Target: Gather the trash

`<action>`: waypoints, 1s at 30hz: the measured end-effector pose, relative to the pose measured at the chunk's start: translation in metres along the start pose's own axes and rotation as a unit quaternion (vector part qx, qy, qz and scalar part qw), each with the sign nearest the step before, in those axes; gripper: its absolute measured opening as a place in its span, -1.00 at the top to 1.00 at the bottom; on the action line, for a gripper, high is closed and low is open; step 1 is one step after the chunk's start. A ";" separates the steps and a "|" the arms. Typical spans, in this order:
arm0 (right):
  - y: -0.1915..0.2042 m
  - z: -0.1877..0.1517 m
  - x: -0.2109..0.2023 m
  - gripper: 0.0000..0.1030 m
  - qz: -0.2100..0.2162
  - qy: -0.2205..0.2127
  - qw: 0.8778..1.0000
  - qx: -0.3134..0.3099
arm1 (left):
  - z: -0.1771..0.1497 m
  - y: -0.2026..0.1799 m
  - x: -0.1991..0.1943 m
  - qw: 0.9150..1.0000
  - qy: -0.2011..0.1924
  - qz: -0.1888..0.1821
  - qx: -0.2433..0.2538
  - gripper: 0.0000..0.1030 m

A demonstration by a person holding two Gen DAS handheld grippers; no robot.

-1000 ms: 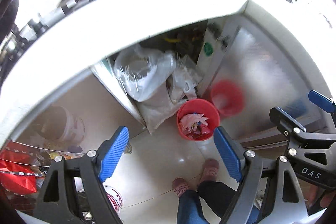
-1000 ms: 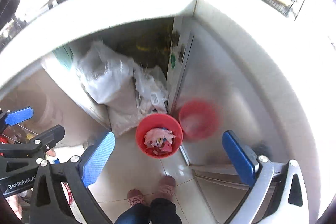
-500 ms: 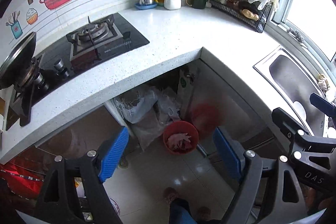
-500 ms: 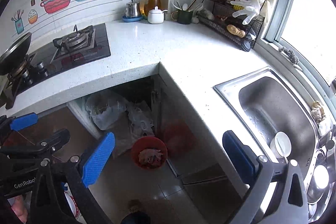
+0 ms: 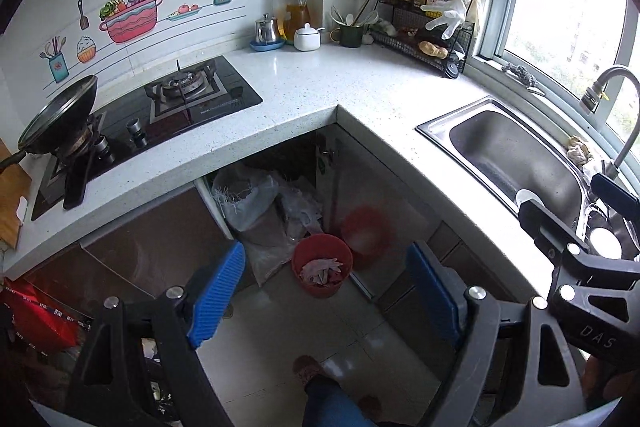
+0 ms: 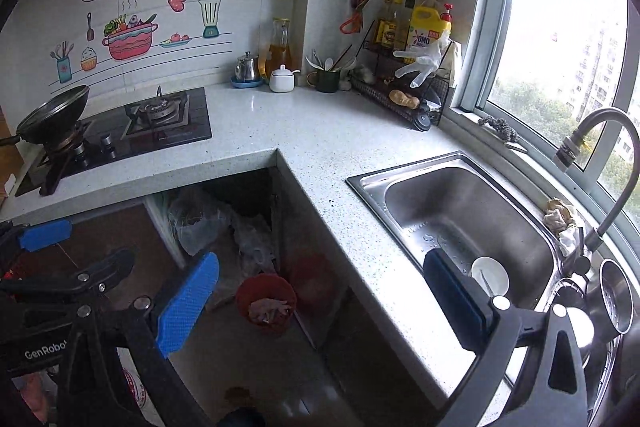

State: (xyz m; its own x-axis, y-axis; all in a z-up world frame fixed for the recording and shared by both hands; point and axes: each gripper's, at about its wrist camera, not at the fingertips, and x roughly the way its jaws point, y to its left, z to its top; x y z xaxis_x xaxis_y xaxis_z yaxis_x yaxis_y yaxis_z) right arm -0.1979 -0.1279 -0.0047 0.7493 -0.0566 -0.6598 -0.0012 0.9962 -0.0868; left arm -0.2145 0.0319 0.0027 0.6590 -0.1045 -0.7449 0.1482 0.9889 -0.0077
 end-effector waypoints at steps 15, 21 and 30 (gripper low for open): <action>-0.002 -0.009 -0.037 -0.99 0.005 -0.024 1.000 0.009 | -0.017 -0.020 -0.045 0.999 -0.036 0.016 0.008 -0.66; 0.008 -0.014 -0.046 -0.99 0.006 -0.030 0.999 0.009 | -0.021 -0.013 -0.051 0.999 -0.043 0.006 -0.004 -0.66; 0.008 -0.017 -0.047 -0.99 0.005 -0.029 1.000 0.004 | -0.027 -0.017 -0.051 0.999 -0.049 0.011 -0.006 -0.66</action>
State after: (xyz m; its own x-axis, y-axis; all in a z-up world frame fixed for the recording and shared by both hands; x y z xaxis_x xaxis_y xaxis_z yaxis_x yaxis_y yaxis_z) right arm -0.2445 -0.1179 0.0130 0.7864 -0.0423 -0.6163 -0.0044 0.9972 -0.0741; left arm -0.2707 0.0235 0.0226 0.7305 -0.0921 -0.6767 0.1248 0.9922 -0.0003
